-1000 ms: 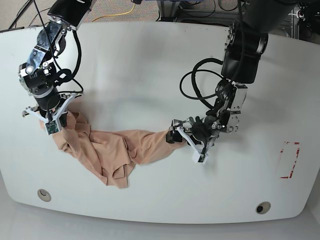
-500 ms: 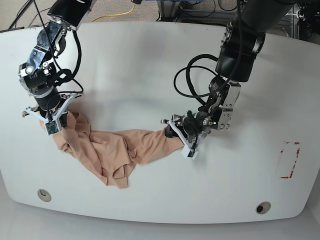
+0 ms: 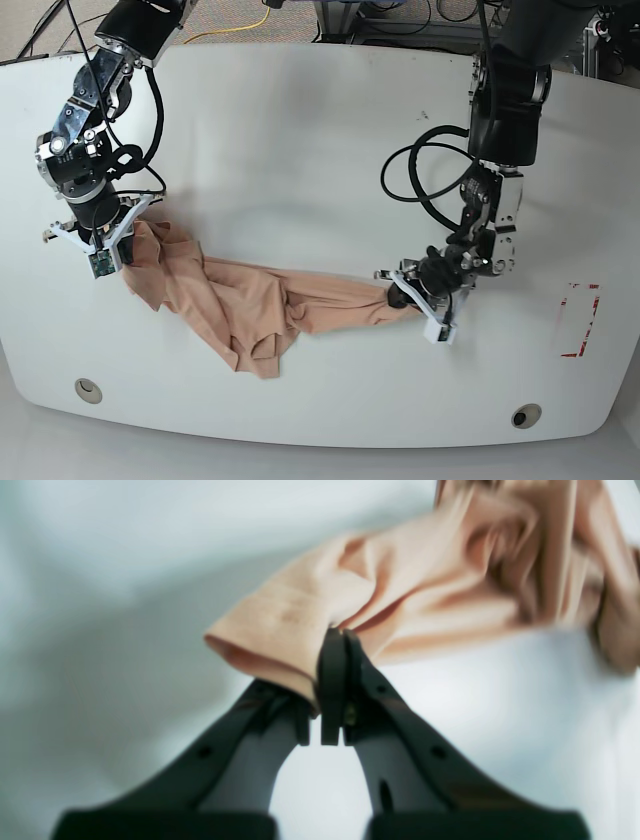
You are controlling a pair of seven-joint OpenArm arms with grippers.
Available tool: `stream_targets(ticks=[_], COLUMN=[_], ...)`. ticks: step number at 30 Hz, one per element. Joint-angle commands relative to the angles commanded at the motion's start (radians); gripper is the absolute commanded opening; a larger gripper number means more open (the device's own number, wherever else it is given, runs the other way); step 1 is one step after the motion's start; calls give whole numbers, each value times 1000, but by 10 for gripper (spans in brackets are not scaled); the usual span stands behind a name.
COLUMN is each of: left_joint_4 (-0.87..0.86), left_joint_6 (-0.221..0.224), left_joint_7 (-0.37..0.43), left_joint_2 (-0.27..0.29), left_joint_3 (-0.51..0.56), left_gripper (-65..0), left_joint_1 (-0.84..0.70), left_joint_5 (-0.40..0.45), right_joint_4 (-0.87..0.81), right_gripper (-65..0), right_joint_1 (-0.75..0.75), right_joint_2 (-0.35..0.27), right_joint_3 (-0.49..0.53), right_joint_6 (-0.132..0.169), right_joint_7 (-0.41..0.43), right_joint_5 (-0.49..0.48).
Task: Layout the t-shirt on the table in an organized manner, then fold the t-shirt properly
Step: 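Lift and stretch the shirt between both grippers, then lay it down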
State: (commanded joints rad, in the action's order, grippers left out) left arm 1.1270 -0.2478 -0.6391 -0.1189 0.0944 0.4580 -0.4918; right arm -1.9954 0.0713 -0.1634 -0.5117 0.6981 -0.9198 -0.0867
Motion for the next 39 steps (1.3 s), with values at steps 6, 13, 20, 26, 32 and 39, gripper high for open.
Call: stream_targets(ticks=[6,13,20,26,32,39], left_joint_4=[160,331,450,496,486,451], left_joint_6=[-2,-3,-3,-3,-14,-34], left_joint_7=[-48,-63,-63,-75,-146,-175], left_joint_2=[-77,-149,-239,-279,-279,-279], left_joint_3=[-101,-210,-229,-265,-358,-365], left_gripper=[-650,-650,-650,-650,-647,-647], left_joint_1=[3,9,49,140,272,405], left_joint_5=[0,0,0,0,0,0], right_joint_4=[0,0,3,5,6,49], right_gripper=[-648,-648,-648,-648,-648,-648], right_joint_1=[48,124,219,311,420,551], right_joint_2=[-2,-2,-5,-20,-52,-58], right_joint_3=[2,6,8,9,54,112], right_joint_6=[0,0,0,0,-1,-2], right_joint_7=[-2,-2,-5,-18,-87,-101], right_joint_5=[0,0,6,8,8,9])
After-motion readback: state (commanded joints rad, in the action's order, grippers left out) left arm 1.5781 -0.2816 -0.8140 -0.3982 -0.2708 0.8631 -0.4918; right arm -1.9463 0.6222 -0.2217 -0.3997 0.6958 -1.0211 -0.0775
